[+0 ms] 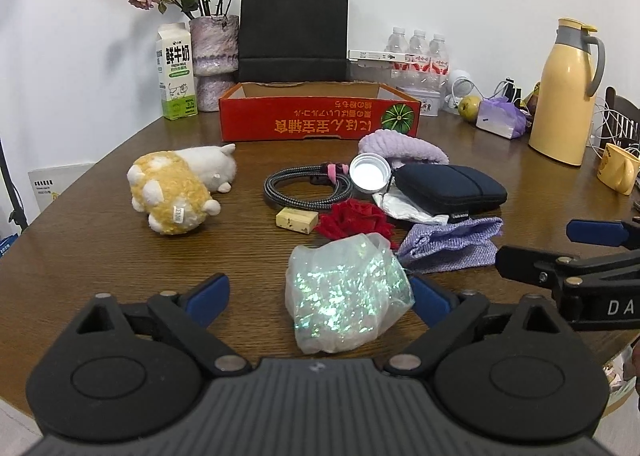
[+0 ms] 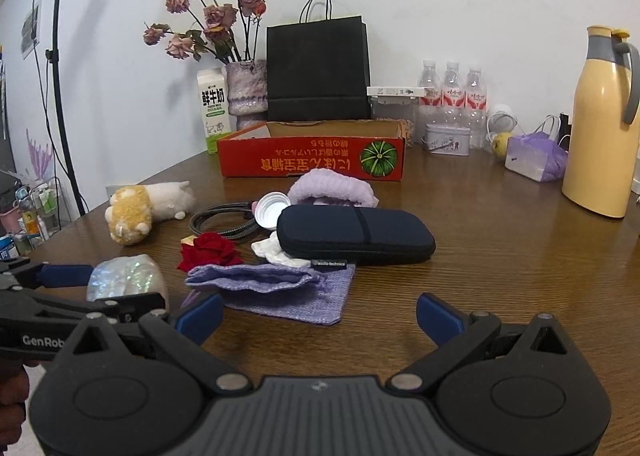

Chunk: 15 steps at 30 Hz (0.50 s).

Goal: Organize objects
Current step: 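Grasp the sparkly plastic bag with the left gripper while the right gripper grasps the lilac cloth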

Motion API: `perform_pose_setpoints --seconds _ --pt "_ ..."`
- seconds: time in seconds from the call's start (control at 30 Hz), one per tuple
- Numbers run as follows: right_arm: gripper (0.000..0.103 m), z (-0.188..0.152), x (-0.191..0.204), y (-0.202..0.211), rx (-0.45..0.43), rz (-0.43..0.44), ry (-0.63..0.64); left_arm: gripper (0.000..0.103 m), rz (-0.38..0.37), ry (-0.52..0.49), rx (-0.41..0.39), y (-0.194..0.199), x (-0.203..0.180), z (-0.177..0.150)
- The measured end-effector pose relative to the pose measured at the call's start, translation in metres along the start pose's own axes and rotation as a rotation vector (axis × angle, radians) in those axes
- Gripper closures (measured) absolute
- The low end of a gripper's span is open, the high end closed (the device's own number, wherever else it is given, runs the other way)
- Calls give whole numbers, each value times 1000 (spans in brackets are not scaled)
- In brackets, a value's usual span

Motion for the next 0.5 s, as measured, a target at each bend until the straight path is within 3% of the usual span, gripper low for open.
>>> perform_pose_setpoints --seconds 0.27,0.5 --pt "0 1 1 -8 14 18 1 49 -18 23 4 -4 4 -1" --pt "0 5 9 -14 24 40 16 56 -13 38 -10 -4 16 2"
Point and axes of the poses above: each gripper's, at about its wrist camera, not at the fingertips, and y roughly against the way its jaws point, x to its left, z to its top, the point moved 2 cm from there along -y, roughly the way its jaws point, and after that the axes turned 8 degrees about -y, right-handed, at the moved point
